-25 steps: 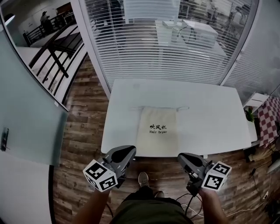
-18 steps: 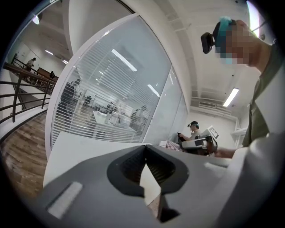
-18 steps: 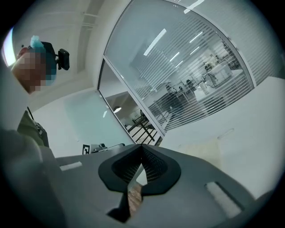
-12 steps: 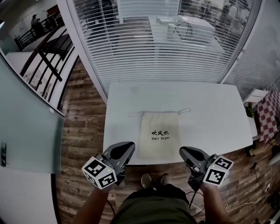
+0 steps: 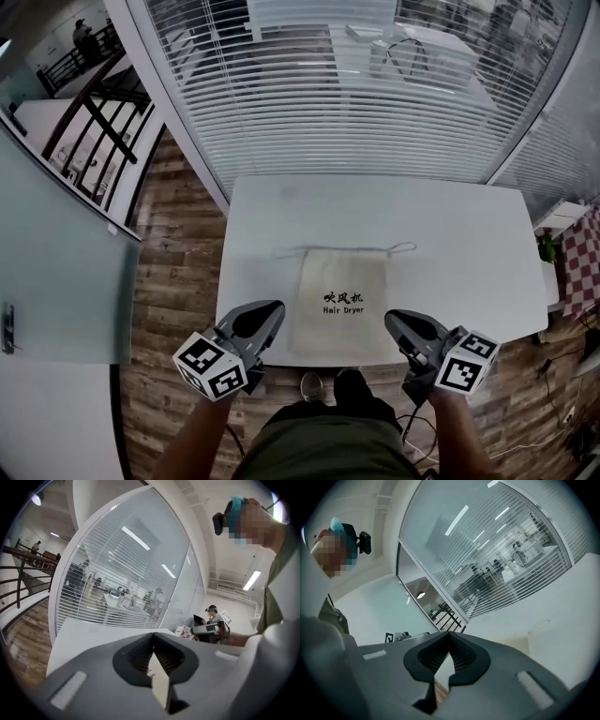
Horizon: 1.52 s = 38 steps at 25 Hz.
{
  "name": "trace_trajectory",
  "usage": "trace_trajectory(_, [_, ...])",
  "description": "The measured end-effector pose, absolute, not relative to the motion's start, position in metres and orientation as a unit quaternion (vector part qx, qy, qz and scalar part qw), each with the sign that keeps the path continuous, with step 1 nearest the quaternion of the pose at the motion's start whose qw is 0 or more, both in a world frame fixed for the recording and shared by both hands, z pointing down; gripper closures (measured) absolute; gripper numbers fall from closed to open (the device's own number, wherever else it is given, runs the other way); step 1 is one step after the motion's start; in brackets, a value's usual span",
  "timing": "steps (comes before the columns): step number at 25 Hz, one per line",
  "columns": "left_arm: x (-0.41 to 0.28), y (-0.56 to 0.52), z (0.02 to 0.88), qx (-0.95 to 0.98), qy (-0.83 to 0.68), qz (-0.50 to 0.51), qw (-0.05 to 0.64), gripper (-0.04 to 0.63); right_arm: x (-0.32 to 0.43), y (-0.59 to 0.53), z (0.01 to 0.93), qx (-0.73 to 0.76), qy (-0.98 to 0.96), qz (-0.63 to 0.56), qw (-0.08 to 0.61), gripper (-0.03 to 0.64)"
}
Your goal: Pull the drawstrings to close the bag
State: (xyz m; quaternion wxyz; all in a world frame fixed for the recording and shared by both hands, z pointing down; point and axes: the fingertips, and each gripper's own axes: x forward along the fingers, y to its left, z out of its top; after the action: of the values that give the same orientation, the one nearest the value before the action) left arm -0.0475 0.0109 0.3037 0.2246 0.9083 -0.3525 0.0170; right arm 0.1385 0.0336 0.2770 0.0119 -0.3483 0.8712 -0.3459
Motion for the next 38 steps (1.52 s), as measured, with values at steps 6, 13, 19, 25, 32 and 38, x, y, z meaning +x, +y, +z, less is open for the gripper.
trace_trajectory(6, [-0.029, -0.032, 0.325, 0.893, -0.382, 0.036, 0.235, 0.589, 0.166, -0.019, 0.295, -0.328, 0.875, -0.357, -0.003, 0.607])
trace_trajectory(13, [-0.014, -0.074, 0.372, 0.867, -0.424, 0.086, 0.246, 0.589, 0.213, -0.068, 0.340, -0.325, 0.868, -0.375, -0.034, 0.607])
trace_trajectory(19, [-0.020, -0.103, 0.410, 0.846, -0.457, 0.131, 0.240, 0.589, 0.243, -0.099, 0.381, -0.340, 0.860, -0.374, -0.073, 0.607])
trace_trajectory(25, [-0.043, -0.132, 0.455, 0.828, -0.475, 0.178, 0.240, 0.588, 0.267, -0.131, 0.423, -0.374, 0.848, -0.363, -0.095, 0.606])
trace_trajectory(32, [-0.076, -0.160, 0.502, 0.818, -0.469, 0.248, 0.225, 0.568, 0.286, -0.159, 0.456, -0.421, 0.834, -0.327, -0.143, 0.604])
trace_trajectory(38, [-0.096, -0.171, 0.535, 0.812, -0.452, 0.303, 0.211, 0.524, 0.308, -0.173, 0.483, -0.467, 0.810, -0.301, -0.188, 0.571])
